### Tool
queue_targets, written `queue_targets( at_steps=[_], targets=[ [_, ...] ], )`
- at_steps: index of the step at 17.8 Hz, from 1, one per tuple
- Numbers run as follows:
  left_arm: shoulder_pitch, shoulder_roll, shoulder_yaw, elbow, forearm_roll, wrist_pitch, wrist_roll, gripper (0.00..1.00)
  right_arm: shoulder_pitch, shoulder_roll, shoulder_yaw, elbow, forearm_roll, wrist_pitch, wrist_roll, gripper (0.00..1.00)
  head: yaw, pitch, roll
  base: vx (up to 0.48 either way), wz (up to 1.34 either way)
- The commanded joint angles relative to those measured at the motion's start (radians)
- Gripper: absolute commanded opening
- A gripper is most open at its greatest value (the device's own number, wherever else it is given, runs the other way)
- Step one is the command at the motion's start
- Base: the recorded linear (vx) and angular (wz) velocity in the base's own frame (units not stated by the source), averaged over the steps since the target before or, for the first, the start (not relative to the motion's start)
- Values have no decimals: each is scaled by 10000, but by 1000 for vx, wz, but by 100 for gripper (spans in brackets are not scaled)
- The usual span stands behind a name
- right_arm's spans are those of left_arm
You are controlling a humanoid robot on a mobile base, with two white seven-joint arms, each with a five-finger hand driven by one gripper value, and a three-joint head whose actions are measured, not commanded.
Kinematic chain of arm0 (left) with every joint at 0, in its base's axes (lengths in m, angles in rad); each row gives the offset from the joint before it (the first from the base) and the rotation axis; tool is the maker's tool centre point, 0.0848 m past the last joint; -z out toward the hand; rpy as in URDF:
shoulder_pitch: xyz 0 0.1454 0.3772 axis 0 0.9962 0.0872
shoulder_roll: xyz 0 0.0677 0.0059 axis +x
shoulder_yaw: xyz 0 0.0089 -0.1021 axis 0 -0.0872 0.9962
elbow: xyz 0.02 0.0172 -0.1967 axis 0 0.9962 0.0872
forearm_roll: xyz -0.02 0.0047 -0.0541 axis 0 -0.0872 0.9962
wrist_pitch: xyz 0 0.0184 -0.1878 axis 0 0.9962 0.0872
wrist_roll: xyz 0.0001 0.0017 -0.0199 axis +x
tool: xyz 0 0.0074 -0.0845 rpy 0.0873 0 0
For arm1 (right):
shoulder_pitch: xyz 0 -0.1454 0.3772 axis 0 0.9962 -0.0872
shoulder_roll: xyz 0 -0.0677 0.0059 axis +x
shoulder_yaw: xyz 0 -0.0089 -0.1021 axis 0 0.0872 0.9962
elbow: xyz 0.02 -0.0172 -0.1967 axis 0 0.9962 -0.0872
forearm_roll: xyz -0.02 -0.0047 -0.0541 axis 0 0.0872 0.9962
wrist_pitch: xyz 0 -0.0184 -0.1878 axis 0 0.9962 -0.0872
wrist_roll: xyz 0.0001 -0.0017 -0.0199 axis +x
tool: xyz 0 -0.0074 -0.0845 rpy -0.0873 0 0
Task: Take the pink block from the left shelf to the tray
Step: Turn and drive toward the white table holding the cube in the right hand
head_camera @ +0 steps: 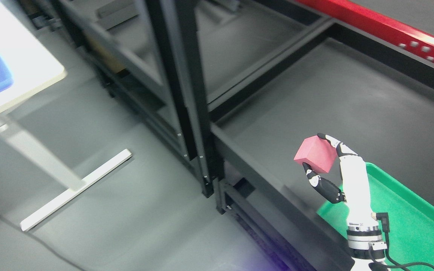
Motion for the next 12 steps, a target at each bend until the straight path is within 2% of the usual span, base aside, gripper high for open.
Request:
queue_targets(
  at_steps=[1,12],
  targets=[
    [62,175,-4,0,-15,-1,-1,100,11,6,8,-1,-6,-1,6,3,0,0,0,-93,788],
    [62,175,11,0,-15,-1,-1,100,41,6,8,-1,-6,-1,6,3,0,1,0,-92,815]
  ],
)
